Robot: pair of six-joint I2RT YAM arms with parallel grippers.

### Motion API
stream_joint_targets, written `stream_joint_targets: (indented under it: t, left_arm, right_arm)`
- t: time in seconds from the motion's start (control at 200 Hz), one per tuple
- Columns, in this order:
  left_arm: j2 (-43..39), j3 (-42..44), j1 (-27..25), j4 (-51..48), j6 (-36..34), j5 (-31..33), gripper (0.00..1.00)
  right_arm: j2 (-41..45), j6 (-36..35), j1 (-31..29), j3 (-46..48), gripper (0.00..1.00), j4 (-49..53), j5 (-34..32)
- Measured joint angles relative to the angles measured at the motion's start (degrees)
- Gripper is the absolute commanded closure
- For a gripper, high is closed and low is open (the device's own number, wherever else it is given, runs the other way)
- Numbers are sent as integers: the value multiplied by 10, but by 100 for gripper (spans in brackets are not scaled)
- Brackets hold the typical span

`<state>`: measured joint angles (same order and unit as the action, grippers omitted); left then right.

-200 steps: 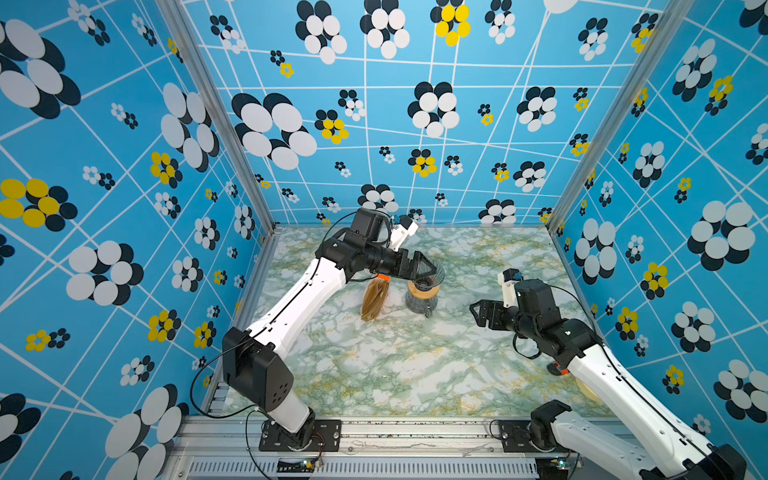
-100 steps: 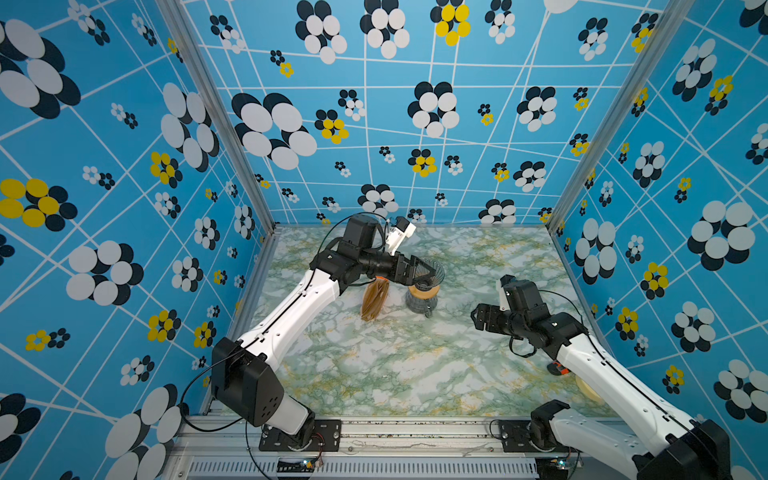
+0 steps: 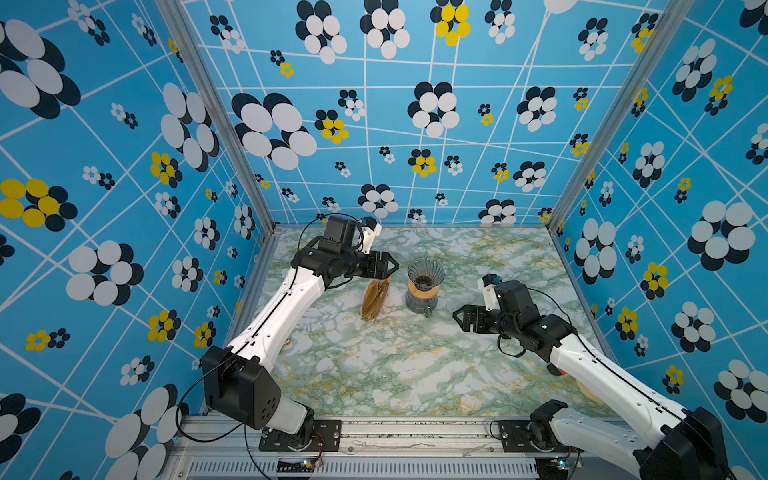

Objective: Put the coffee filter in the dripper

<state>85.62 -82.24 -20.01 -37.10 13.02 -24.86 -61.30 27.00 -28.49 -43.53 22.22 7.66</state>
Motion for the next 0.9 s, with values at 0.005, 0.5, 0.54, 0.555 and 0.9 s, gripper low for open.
stream_joint_targets:
  t: [0.005, 0.5, 0.54, 0.555, 0.9]
  left_arm:
    - [1, 0, 0, -3, -1, 3, 37]
    - [70, 1, -2, -51, -57, 118, 69]
    - [75, 1, -3, -51, -56, 122, 69]
    - [76, 1, -3, -51, -56, 123, 70]
    - [121, 1, -15, -51, -64, 159, 77]
  right_arm:
    - [0, 0, 0, 0, 10, 0, 0]
    - [12, 3, -6, 16, 9, -18, 2]
    - [14, 3, -6, 18, 9, -19, 2]
    - [14, 3, -6, 19, 9, -19, 2]
    - [21, 3, -6, 39, 9, -23, 2]
